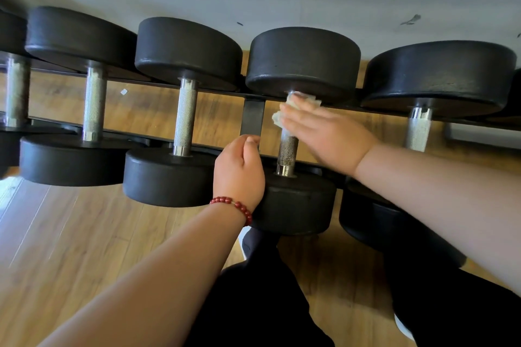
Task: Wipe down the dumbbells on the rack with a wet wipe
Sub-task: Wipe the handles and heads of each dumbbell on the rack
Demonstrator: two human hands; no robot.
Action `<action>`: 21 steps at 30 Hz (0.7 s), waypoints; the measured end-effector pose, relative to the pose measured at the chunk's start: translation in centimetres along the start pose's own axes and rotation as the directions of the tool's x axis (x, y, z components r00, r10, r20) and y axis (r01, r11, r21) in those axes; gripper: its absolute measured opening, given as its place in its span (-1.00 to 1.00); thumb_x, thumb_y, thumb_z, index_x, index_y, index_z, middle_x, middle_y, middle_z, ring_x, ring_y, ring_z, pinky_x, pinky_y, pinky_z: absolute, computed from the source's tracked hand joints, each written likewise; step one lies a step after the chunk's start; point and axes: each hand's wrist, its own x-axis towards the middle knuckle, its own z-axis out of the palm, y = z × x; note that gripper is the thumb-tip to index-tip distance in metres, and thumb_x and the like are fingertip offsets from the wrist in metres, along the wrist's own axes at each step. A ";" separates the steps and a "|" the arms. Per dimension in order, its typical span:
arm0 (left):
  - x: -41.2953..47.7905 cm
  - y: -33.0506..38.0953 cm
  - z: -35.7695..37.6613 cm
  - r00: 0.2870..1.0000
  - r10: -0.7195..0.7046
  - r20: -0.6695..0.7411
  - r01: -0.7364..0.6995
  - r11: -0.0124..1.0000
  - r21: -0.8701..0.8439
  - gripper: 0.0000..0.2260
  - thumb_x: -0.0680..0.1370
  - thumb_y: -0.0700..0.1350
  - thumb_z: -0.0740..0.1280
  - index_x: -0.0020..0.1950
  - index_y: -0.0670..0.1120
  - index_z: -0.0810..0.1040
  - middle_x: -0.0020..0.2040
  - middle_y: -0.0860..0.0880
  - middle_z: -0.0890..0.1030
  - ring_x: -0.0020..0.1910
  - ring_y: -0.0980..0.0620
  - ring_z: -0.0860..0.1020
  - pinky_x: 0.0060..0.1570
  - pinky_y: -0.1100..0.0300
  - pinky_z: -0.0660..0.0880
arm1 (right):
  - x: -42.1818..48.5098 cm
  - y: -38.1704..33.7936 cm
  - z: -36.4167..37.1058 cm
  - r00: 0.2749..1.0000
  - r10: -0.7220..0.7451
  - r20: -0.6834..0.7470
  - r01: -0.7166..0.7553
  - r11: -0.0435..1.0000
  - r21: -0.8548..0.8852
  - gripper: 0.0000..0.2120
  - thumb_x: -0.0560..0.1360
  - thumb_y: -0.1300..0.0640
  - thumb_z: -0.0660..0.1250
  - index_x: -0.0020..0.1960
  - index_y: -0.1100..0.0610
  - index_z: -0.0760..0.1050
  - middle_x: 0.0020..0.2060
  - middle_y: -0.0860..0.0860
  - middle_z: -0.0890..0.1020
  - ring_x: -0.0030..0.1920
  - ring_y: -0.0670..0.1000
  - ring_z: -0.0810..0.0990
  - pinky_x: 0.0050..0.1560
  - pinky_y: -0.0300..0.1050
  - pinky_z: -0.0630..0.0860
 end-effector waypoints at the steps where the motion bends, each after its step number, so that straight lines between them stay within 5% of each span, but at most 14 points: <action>1: 0.0 0.0 0.0 1.000 0.003 0.002 -0.003 1.000 0.006 -0.71 0.66 -0.09 0.08 0.16 -0.03 0.59 0.03 0.09 0.60 0.07 0.18 0.52 -0.03 0.37 0.35 | -0.4 -0.4 0.5 0.999 -0.044 0.017 0.044 0.999 -0.004 -0.49 0.35 0.42 0.31 0.31 0.30 0.49 0.30 0.25 0.52 0.35 0.30 0.44 0.16 0.29 0.53; 5: 0.0 0.0 0.0 1.000 0.002 0.013 -0.002 1.000 0.014 -0.71 0.66 -0.08 0.08 0.17 -0.03 0.59 0.08 0.07 0.61 0.10 0.17 0.53 0.00 0.36 0.36 | -0.7 0.7 0.0 0.976 -0.214 0.029 0.213 0.977 0.026 -0.60 0.46 0.33 0.25 0.28 0.22 0.54 0.27 0.17 0.57 0.30 0.22 0.52 0.23 0.15 0.39; 9: 0.0 0.0 0.0 1.000 0.006 0.017 -0.007 1.000 0.029 -0.70 0.66 -0.08 0.08 0.20 -0.03 0.58 0.12 0.06 0.60 0.14 0.16 0.52 0.05 0.35 0.35 | 0.3 1.0 0.4 0.998 -0.028 -0.053 0.028 1.000 0.008 -0.54 0.43 0.43 0.17 0.30 0.28 0.51 0.29 0.23 0.54 0.32 0.27 0.48 0.18 0.29 0.52; 14: 0.0 0.0 0.0 1.000 0.010 0.017 -0.011 1.000 0.023 -0.72 0.66 -0.09 0.09 0.16 -0.01 0.58 0.07 0.09 0.59 0.07 0.20 0.51 -0.03 0.42 0.33 | -1.6 0.4 0.7 0.970 -0.244 0.018 0.242 0.969 0.055 -0.60 0.50 0.27 0.11 0.25 0.23 0.57 0.25 0.19 0.58 0.25 0.22 0.56 0.07 0.19 0.58; 18: 0.0 0.1 0.0 1.000 0.017 0.022 -0.018 0.999 0.032 -0.76 0.66 -0.10 0.08 0.08 0.05 0.55 0.03 0.11 0.59 0.01 0.25 0.50 -0.07 0.45 0.32 | -0.5 0.8 0.7 0.995 -0.085 -0.051 0.087 0.995 0.042 -0.46 0.33 0.54 0.37 0.29 0.29 0.52 0.28 0.23 0.55 0.32 0.26 0.48 0.19 0.28 0.51; 21: 0.0 0.1 0.0 1.000 0.009 0.022 -0.010 0.999 0.030 -0.76 0.66 -0.09 0.08 0.09 0.04 0.55 0.03 0.11 0.58 0.00 0.28 0.50 -0.09 0.44 0.31 | -2.1 -0.9 1.4 0.990 -0.141 0.000 0.140 0.986 0.087 -0.45 0.33 0.48 0.40 0.31 0.27 0.51 0.30 0.22 0.53 0.32 0.28 0.47 0.14 0.27 0.54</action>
